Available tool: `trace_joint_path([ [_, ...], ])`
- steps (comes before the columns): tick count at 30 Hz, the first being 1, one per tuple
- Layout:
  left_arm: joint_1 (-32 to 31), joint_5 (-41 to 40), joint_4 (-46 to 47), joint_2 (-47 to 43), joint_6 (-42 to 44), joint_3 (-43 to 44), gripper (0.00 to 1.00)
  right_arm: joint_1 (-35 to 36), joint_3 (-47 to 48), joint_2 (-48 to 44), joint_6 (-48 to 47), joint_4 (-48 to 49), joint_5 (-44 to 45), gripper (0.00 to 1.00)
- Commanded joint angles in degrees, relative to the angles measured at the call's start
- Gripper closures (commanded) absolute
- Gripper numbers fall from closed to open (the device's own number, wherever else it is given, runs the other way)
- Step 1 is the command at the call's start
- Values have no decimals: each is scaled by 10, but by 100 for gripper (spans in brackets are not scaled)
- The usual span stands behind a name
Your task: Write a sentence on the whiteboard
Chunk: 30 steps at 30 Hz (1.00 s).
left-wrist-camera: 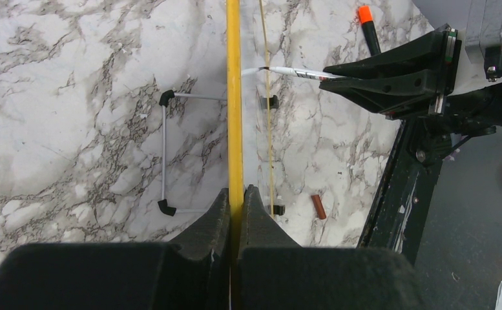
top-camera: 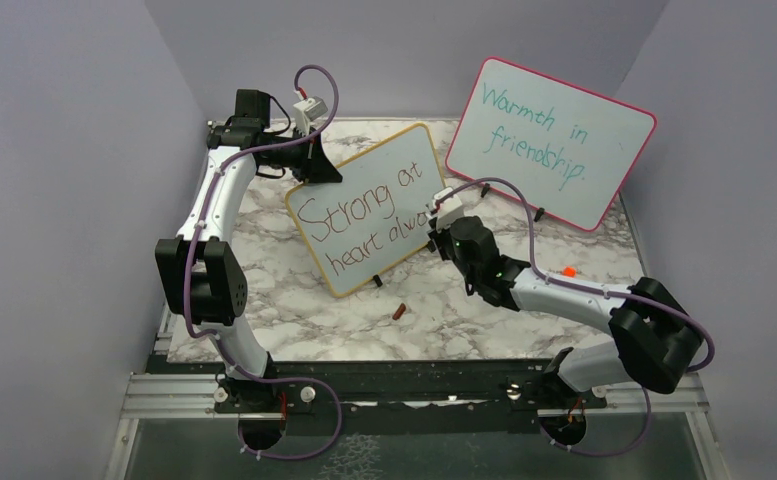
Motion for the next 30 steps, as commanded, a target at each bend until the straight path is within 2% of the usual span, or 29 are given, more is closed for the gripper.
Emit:
trace_joint_path([
  [1,-5,-40,-34,17,48,-7,100,-6,4,12,13,-11,14,99],
  [16,-5,-40,-35,21,48,-4,100,-6,-4,7,28,-45,-12,99],
  [30,-5,-42,-35,24,46,-1,100,-6,-6,9,33,-53,8,99],
])
